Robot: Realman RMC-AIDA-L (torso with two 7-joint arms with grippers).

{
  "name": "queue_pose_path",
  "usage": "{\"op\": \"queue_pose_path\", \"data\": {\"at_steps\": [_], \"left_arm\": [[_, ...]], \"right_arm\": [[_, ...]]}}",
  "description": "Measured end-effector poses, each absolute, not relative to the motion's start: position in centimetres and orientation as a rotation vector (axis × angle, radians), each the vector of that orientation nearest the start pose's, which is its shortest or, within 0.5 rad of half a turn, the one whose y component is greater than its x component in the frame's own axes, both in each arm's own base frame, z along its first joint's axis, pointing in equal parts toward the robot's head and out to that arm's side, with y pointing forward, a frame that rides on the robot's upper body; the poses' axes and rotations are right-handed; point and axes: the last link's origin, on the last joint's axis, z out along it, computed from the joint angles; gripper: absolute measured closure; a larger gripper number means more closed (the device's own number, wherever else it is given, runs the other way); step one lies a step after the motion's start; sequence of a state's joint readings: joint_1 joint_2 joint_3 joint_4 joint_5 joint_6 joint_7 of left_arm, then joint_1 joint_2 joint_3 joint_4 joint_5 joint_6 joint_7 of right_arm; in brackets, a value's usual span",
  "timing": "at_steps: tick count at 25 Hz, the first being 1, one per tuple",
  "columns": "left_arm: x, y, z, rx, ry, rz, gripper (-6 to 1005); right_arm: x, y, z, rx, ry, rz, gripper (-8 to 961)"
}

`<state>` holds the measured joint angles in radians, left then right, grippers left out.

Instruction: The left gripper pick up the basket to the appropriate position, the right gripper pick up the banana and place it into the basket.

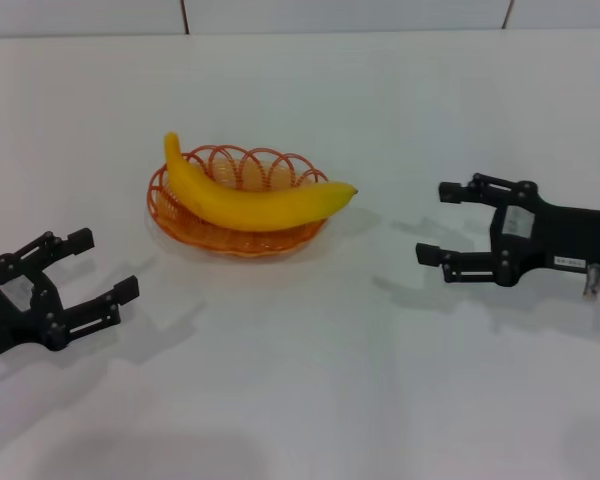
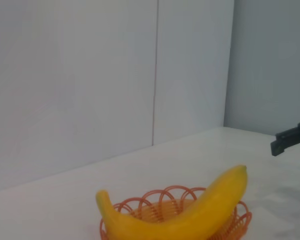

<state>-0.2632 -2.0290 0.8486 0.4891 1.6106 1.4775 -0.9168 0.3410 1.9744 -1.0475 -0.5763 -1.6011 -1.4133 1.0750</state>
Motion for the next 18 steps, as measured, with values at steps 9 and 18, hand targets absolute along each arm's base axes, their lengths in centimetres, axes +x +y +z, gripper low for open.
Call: {"op": "queue_pose_path", "data": {"at_steps": [9,18], "left_arm": [[-33.4,26.6,0.2,-2.447,-0.468,-0.727,121],[-33.2,26.7,0.1,-2.442,-0.451,-0.729,121]], "right_arm": [[31.2,29.3,-0.4,-2.617,0.294,0.601,56],[31.3,29.4,-0.6,-2.609,0.298,0.59,56]]}}
